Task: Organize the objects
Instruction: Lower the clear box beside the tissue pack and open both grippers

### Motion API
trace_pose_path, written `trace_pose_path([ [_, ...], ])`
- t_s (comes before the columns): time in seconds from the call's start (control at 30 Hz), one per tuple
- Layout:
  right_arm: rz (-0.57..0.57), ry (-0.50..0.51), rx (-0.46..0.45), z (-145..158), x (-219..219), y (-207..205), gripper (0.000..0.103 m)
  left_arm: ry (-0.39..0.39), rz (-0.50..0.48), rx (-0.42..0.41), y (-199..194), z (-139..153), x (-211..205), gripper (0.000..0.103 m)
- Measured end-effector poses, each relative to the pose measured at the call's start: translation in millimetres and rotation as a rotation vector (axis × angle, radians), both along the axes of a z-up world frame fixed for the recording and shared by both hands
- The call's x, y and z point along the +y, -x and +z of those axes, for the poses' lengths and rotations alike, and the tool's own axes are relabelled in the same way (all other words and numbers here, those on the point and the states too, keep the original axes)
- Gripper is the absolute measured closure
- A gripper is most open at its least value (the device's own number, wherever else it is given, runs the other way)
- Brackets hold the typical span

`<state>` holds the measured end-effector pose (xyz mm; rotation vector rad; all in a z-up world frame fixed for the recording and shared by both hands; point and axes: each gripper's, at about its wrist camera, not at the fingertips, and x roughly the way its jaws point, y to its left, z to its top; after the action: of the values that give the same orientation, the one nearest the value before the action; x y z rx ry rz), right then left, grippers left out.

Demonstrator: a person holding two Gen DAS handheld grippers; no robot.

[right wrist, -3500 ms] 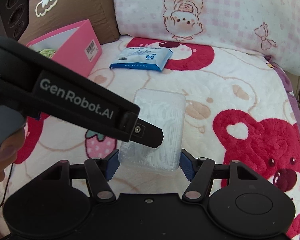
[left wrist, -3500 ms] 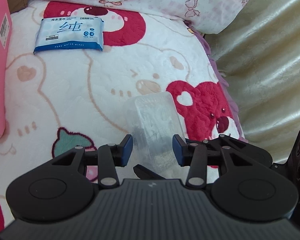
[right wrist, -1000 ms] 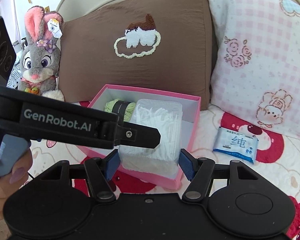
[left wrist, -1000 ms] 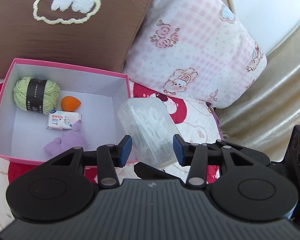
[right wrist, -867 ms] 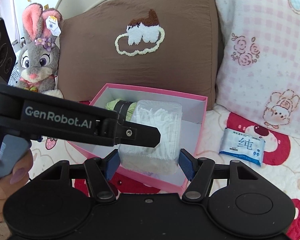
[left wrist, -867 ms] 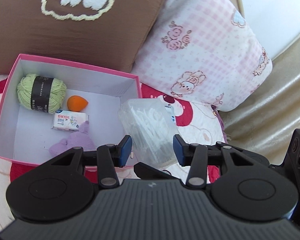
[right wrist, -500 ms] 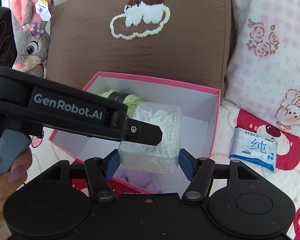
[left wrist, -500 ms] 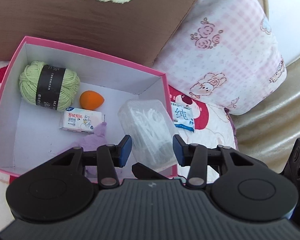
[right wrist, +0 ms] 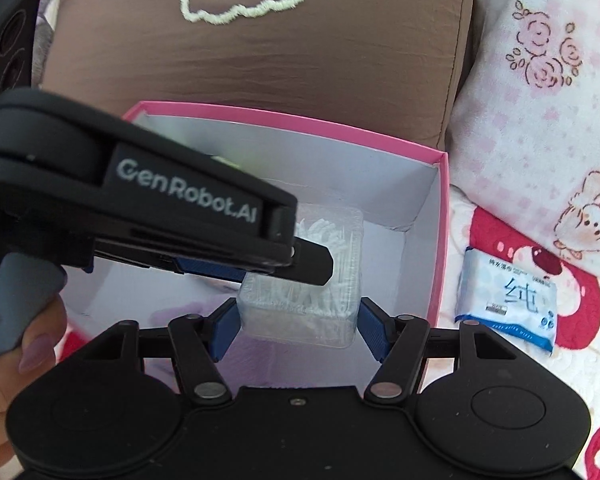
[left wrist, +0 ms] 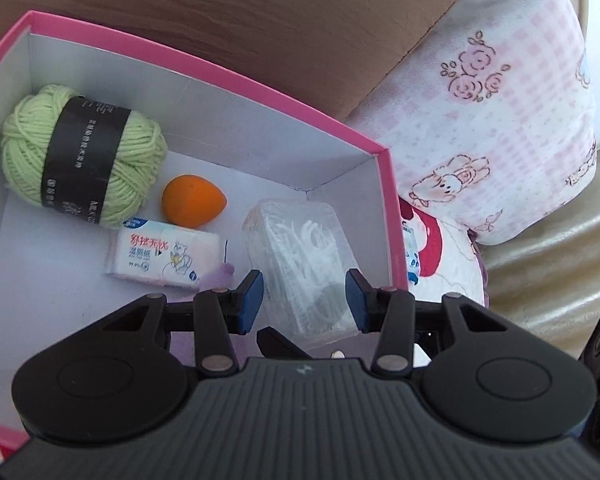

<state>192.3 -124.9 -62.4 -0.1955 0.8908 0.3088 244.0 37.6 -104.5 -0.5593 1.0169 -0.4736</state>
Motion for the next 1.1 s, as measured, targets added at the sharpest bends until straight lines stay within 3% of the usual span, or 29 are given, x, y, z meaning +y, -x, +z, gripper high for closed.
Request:
trace_pose_path([
  [0.17, 0.023, 0.078, 0.006, -9, 6, -8, 0.035, 0.028, -0.011, 0.019, -10, -13, 0, 0.06],
  [0.6, 0.1, 0.269, -0.001, -27, 33, -30, 0.034, 0.014, 0.02, 0.042, -29, -30, -3, 0.06],
  [0.87, 0.188, 0.283, -0.007, -28, 25, -23, 0.034, 0.068, 0.029, 0.097, -31, -41, 2, 0.061],
  [1.1, 0.22, 0.298, -0.013, -31, 23, -21, 0.034, 0.059, 0.031, 0.103, -30, -40, 2, 0.063],
])
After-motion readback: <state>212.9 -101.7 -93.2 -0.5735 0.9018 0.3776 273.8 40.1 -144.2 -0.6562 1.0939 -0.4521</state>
